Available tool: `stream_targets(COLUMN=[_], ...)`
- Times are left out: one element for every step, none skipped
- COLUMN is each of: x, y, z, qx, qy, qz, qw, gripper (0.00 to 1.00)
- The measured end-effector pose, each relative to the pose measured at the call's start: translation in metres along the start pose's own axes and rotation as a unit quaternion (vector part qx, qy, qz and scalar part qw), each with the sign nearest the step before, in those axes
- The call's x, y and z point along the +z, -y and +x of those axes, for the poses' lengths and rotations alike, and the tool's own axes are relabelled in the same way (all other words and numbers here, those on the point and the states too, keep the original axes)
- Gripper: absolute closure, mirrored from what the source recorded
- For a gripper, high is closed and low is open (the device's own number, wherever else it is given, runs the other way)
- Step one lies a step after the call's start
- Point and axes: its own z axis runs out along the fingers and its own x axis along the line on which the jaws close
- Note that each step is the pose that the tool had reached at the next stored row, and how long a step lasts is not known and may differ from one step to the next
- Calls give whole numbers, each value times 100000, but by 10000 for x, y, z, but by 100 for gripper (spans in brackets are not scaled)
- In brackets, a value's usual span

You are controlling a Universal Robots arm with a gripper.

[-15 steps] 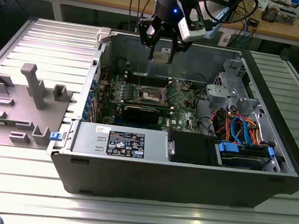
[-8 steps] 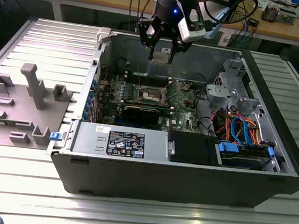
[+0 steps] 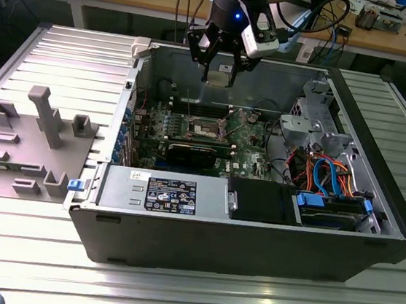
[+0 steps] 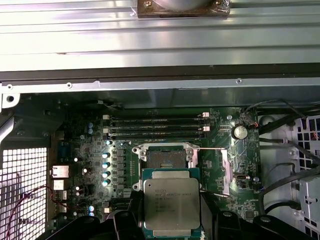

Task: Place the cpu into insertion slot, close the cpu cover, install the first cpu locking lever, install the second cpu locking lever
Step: 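Place the cpu into insertion slot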

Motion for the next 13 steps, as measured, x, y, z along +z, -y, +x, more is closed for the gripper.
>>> stream_targets(x=[1, 1, 1, 0, 0, 0, 0, 0, 1, 1, 6, 7, 8], y=[0, 0, 0, 0, 0, 0, 0, 0, 0, 0, 1, 1, 1], z=[0, 0, 0, 0, 0, 0, 0, 0, 1, 1, 1, 1, 1], qx=[0, 0, 3, -1, -2, 0, -2, -4, -1, -10, -7, -4, 3], qy=[6, 6, 3, -2, -1, -2, -2, 0, 0, -5, -1, -3, 1], qz=[-36, -56, -81, -79, -79, -79, -80, -79, -82, -76, -82, -77, -41], qw=[100000, 100000, 100000, 100000, 100000, 100000, 100000, 100000, 100000, 100000, 100000, 100000, 100000], gripper=[46, 46, 46, 46, 46, 46, 46, 46, 46, 46, 46, 46, 46])
